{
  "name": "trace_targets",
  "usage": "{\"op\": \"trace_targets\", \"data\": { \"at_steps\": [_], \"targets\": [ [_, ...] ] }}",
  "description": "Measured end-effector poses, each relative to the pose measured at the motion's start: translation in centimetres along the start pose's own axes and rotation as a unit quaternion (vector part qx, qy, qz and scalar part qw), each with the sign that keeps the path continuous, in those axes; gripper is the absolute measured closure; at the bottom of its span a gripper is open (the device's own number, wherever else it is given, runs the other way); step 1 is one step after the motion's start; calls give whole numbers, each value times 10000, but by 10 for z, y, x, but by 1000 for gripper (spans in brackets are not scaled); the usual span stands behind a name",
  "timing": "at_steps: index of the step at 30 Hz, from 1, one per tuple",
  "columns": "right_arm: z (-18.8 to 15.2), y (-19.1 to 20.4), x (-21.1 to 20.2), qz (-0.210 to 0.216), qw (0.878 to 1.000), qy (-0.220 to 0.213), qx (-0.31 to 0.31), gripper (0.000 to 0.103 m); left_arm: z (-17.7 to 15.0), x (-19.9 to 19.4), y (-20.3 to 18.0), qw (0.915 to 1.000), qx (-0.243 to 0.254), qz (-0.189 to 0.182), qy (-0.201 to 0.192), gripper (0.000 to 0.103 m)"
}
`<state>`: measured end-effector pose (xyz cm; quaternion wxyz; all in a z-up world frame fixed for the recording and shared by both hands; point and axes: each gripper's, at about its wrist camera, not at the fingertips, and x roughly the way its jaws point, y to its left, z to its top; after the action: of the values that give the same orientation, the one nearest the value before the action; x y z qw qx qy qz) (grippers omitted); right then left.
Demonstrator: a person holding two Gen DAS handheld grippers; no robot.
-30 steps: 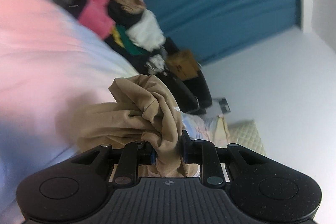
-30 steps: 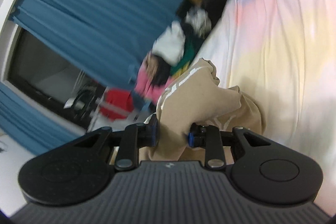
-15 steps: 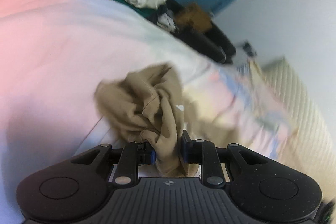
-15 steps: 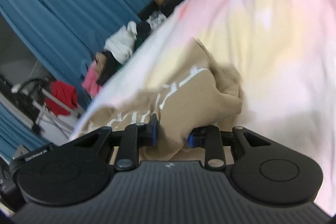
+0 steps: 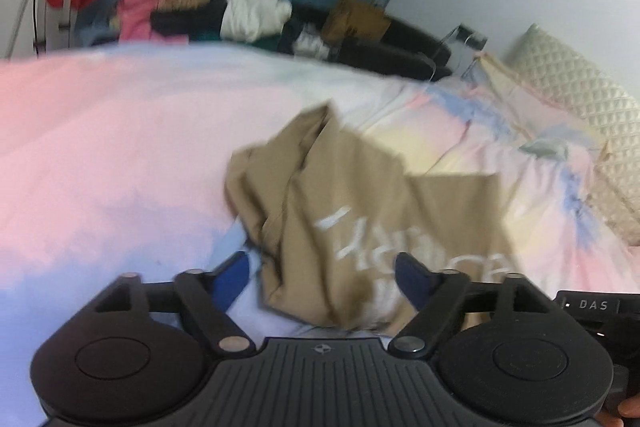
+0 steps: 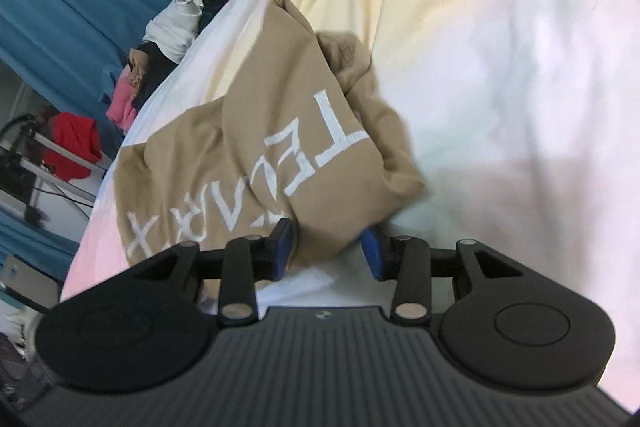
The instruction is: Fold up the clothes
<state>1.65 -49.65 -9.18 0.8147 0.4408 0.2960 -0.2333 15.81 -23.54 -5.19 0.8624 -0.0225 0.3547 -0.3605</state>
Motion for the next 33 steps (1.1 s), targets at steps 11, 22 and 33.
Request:
{"op": "trace_targets", "data": {
  "at_steps": [11, 22, 33],
  "targets": [
    [-7, 58, -166, 309, 9749, -1332, -1755, 0, 30, -164, -66, 9936, 469, 156, -1013, 0],
    [-75, 80, -269, 578, 9359, -2028, -2823, 0, -9, -294, -106, 9837, 999, 171, -1482, 0],
    [-133, 66, -276, 572, 9192, -2458, -3022, 0, -61, -337, -102, 9687, 1330, 728, -1966, 0]
  ]
}}
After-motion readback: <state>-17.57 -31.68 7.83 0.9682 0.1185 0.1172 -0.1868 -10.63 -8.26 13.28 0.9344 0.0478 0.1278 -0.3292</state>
